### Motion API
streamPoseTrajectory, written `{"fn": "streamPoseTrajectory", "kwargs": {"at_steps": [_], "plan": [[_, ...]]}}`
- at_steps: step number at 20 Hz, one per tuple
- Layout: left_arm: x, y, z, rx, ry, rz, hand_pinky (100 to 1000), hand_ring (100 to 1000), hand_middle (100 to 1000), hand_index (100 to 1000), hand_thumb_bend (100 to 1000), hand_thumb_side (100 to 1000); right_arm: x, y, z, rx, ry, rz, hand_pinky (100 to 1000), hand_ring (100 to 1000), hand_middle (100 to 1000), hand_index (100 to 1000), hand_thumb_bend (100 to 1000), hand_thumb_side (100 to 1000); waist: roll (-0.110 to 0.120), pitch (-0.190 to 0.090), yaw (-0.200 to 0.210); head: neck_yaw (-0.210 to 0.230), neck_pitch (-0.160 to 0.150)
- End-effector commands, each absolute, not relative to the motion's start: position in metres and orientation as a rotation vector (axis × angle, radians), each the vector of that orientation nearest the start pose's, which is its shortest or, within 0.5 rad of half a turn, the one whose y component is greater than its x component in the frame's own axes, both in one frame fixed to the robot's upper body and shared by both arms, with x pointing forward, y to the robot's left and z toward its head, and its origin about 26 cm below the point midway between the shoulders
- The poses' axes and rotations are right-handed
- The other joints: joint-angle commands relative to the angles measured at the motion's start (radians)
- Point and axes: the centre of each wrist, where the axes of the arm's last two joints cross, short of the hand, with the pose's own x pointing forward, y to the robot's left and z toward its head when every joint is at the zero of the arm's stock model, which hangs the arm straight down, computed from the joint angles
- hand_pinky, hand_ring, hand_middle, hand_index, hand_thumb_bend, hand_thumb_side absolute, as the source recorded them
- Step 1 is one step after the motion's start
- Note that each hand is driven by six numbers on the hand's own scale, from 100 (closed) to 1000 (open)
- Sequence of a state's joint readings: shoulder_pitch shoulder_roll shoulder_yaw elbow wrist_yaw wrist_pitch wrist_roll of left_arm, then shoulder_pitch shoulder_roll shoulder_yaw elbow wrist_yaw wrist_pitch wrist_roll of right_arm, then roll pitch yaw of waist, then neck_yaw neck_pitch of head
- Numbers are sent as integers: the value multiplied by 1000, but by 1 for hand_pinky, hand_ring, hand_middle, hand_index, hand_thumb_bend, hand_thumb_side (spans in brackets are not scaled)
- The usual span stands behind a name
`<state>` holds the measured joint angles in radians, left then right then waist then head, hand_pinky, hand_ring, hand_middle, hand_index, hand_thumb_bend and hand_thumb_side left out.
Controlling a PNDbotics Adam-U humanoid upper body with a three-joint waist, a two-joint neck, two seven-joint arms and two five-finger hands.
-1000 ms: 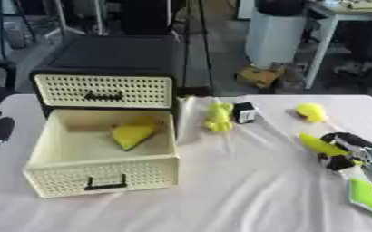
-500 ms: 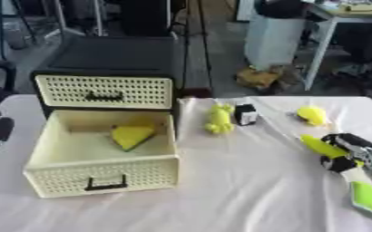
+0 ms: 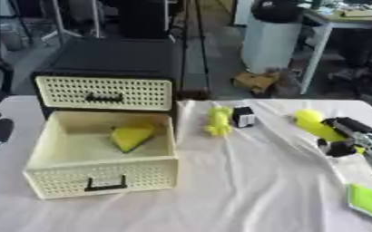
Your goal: Pick up objects from table and place into drawer.
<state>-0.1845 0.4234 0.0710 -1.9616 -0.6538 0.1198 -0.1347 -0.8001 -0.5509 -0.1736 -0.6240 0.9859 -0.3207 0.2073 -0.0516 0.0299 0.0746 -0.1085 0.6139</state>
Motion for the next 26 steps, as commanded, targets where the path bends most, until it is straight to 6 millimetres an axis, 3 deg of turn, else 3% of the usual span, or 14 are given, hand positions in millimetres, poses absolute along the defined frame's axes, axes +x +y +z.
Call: {"fn": "streamPoseTrajectory", "kwargs": {"at_steps": [1, 5, 7, 13, 18, 26], "plan": [[290, 310, 184, 995, -1803, -818, 100, 100, 100, 732, 491, 1000, 444, -428, 153, -959, -1348, 1177, 258, 429, 561, 764, 100, 100, -2, -16, 0, -3, 8], [290, 311, 184, 997, -1800, -819, 100, 100, 100, 732, 491, 1000, 450, -403, 179, -939, -1469, 1276, 256, 426, 560, 761, 100, 100, -8, -23, 1, -3, 10], [290, 310, 184, 993, -1800, -822, 100, 100, 100, 732, 491, 1000, 455, -382, 189, -900, -1541, 1335, 256, 426, 561, 761, 100, 100, -8, -25, 3, -4, 10], [291, 306, 184, 969, -1816, -826, 100, 100, 100, 732, 491, 1000, 478, -276, 209, -700, -1735, 1569, 258, 425, 565, 762, 100, 100, 3, -27, 14, -19, 11], [293, 300, 186, 936, -1845, -826, 100, 100, 100, 732, 492, 1000, 487, -196, 203, -553, -1786, 1701, 260, 427, 567, 763, 100, 100, 19, -23, 36, -38, 11], [296, 292, 191, 907, -1888, -826, 100, 100, 100, 732, 496, 1000, 482, -113, 192, -458, -1811, 1840, 261, 426, 572, 764, 100, 100, 29, -12, 84, -62, -1]]}}
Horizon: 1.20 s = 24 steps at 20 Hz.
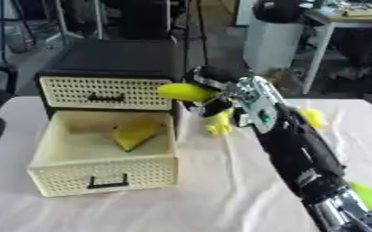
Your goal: Pick up objects from table and place into drawer.
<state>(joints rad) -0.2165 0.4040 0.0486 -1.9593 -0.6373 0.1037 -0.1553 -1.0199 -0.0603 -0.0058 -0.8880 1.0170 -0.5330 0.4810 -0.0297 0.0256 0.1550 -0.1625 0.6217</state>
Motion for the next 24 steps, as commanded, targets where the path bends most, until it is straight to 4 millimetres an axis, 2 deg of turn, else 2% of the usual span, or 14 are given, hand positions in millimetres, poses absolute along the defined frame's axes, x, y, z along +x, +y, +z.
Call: {"fn": "streamPoseTrajectory", "kwargs": {"at_steps": [1, 7, 9, 10, 11, 12, 13, 16, 18, 20, 22, 23, 24], "plan": [[296, 291, 192, 903, -1893, -827, 100, 100, 100, 732, 495, 1000, 481, -105, 192, -452, -1819, 1858, 261, 426, 572, 764, 100, 100, 8, -7, 9, -11, -10], [298, 285, 197, 877, -1930, -832, 100, 100, 100, 731, 497, 1000, 472, -65, 190, -425, -1847, 1932, 260, 425, 575, 763, 100, 100, 10, 1, 58, -30, -22], [299, 283, 198, 870, -1939, -835, 100, 100, 100, 731, 497, 1000, 470, -58, 186, -423, -1825, 1959, 322, 472, 628, 783, 100, 100, 10, 3, 72, -33, -26], [299, 282, 199, 868, -1943, -836, 100, 100, 100, 731, 498, 1000, 469, -56, 184, -427, -1809, 1975, 493, 654, 739, 840, 100, 100, 11, 3, 78, -34, -27], [299, 282, 199, 866, -1946, -837, 100, 100, 100, 731, 498, 1000, 469, -55, 182, -435, -1800, 1988, 587, 745, 775, 854, 100, 139, 11, 3, 83, -34, -29], [299, 282, 200, 865, -1947, -837, 100, 100, 100, 731, 498, 1000, 469, -55, 179, -448, -1790, 1994, 740, 854, 846, 880, 100, 241, 11, 4, 86, -34, -30], [299, 282, 200, 865, -1946, -838, 100, 100, 100, 731, 498, 1000, 469, -56, 177, -460, -1783, 1997, 782, 881, 868, 887, 116, 280, 10, 4, 88, -34, -31], [299, 282, 199, 866, -1942, -839, 100, 100, 100, 731, 498, 1000, 470, -58, 174, -511, -1784, 1989, 898, 954, 929, 903, 248, 437, 7, 4, 88, -33, -33], [299, 282, 199, 867, -1940, -840, 100, 100, 100, 731, 499, 1000, 470, -60, 175, -548, -1800, 1971, 928, 974, 946, 907, 289, 480, 5, 3, 87, -32, -34], [299, 283, 199, 867, -1939, -841, 100, 100, 100, 730, 498, 1000, 470, -62, 176, -582, -1820, 1945, 928, 974, 949, 908, 285, 490, 4, 2, 85, -31, -35], [299, 283, 198, 867, -1933, -844, 100, 100, 100, 731, 497, 1000, 471, -65, 179, -624, -1867, 1891, 911, 954, 932, 905, 212, 486, 5, 1, 80, -29, -34], [299, 284, 197, 868, -1930, -846, 100, 100, 100, 731, 497, 1000, 471, -68, 182, -647, -1897, 1855, 899, 940, 918, 900, 136, 489, 5, 0, 77, -28, -33], [299, 284, 197, 870, -1926, -848, 100, 100, 100, 731, 497, 1000, 471, -71, 185, -671, -1932, 1813, 883, 920, 900, 891, 114, 475, 5, -1, 72, -25, -31]]}}
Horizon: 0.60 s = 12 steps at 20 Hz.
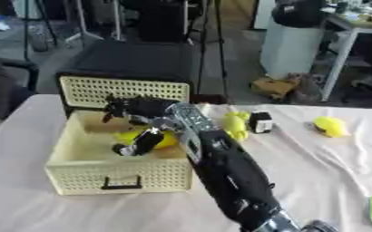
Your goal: Pick up objects from table and place into drawer.
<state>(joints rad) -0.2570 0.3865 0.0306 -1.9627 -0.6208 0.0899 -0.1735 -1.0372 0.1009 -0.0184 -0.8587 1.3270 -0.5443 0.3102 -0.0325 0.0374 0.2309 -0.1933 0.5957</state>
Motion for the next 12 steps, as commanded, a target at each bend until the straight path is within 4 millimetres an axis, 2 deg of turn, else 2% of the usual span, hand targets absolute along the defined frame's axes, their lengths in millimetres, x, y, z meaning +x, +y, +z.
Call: {"fn": "streamPoseTrajectory", "kwargs": {"at_steps": [1, 5, 8, 11, 12], "plan": [[298, 285, 196, 872, -1919, -852, 100, 100, 100, 730, 496, 1000, 471, -77, 189, 908, 2569, -2278, 861, 895, 877, 877, 100, 471, 7, -15, -11, 11, -3], [297, 290, 193, 876, -1897, -872, 100, 100, 100, 726, 495, 1000, 470, -105, 199, 1031, 2809, -1945, 809, 830, 799, 818, 100, 467, 1, -25, -44, 31, 7], [296, 292, 191, 871, -1876, -930, 100, 100, 100, 719, 487, 1000, 468, -133, 202, 1095, 2930, -1756, 797, 815, 777, 801, 100, 469, -5, -33, -72, 48, 18], [295, 291, 190, 844, -1835, -1083, 100, 100, 105, 701, 469, 1000, 464, -164, 204, 1167, 3020, -1620, 793, 809, 768, 795, 100, 471, -10, -41, -97, 62, 30], [295, 291, 190, 831, -1820, -1141, 100, 100, 117, 688, 512, 1000, 463, -174, 205, 1193, 3043, -1585, 793, 808, 765, 793, 100, 475, -11, -44, -102, 65, 33]]}}
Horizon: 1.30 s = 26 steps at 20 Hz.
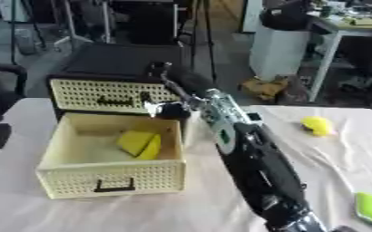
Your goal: Pick up objects from table and place into drawer.
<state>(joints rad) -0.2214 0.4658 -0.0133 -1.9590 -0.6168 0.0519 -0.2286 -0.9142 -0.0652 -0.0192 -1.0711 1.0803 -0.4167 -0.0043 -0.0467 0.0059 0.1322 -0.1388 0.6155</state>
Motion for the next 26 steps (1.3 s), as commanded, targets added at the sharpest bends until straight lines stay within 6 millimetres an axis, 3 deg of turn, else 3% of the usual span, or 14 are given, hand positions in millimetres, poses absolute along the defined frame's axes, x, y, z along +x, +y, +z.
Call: {"fn": "streamPoseTrajectory", "kwargs": {"at_steps": [1, 4, 7, 9, 10, 11, 12, 13, 17, 26], "plan": [[295, 290, 190, 815, -1799, -1211, 100, 100, 125, 672, 459, 1000, 461, -185, 206, -890, -2213, 1113, 793, 808, 763, 792, 100, 475, 3, -15, -10, 16, 16], [294, 288, 193, 748, -1737, -1388, 105, 100, 172, 628, 438, 1000, 455, -215, 209, -944, -2183, 991, 793, 808, 758, 790, 100, 483, 2, -22, -22, 23, 23], [293, 287, 198, 651, -1681, -1519, 163, 116, 284, 601, 426, 1000, 450, -245, 211, -1008, -2132, 863, 792, 806, 748, 785, 100, 490, 2, -26, -28, 29, 26], [291, 288, 199, 582, -1631, -1583, 214, 228, 389, 605, 423, 1000, 447, -260, 211, -1050, -2095, 800, 791, 805, 744, 782, 100, 493, 3, -27, -31, 30, 27], [291, 288, 200, 556, -1602, -1612, 218, 240, 399, 605, 422, 1000, 445, -267, 211, -1062, -2082, 774, 791, 806, 743, 782, 100, 493, 3, -28, -32, 31, 28], [291, 289, 200, 533, -1570, -1636, 268, 345, 488, 618, 421, 1000, 444, -273, 211, -1074, -2067, 748, 791, 806, 741, 782, 100, 496, 4, -28, -34, 32, 29], [291, 289, 199, 512, -1537, -1657, 281, 377, 513, 626, 423, 1000, 443, -279, 210, -1084, -2055, 726, 792, 806, 741, 782, 100, 497, 4, -29, -35, 33, 29], [291, 289, 198, 487, -1500, -1680, 318, 464, 592, 662, 431, 1000, 442, -283, 210, -1094, -2044, 704, 792, 807, 739, 781, 100, 500, 5, -29, -37, 34, 29], [294, 286, 184, 378, -1356, -1730, 456, 616, 751, 720, 441, 1000, 438, -293, 208, -1109, -2018, 633, 793, 807, 735, 781, 100, 506, 6, -29, -42, 35, 29], [308, 272, 145, 289, -1206, -1714, 655, 765, 880, 854, 432, 1000, 436, -297, 207, -1107, -2006, 574, 795, 808, 730, 781, 100, 516, 4, -26, -51, 41, 30]]}}
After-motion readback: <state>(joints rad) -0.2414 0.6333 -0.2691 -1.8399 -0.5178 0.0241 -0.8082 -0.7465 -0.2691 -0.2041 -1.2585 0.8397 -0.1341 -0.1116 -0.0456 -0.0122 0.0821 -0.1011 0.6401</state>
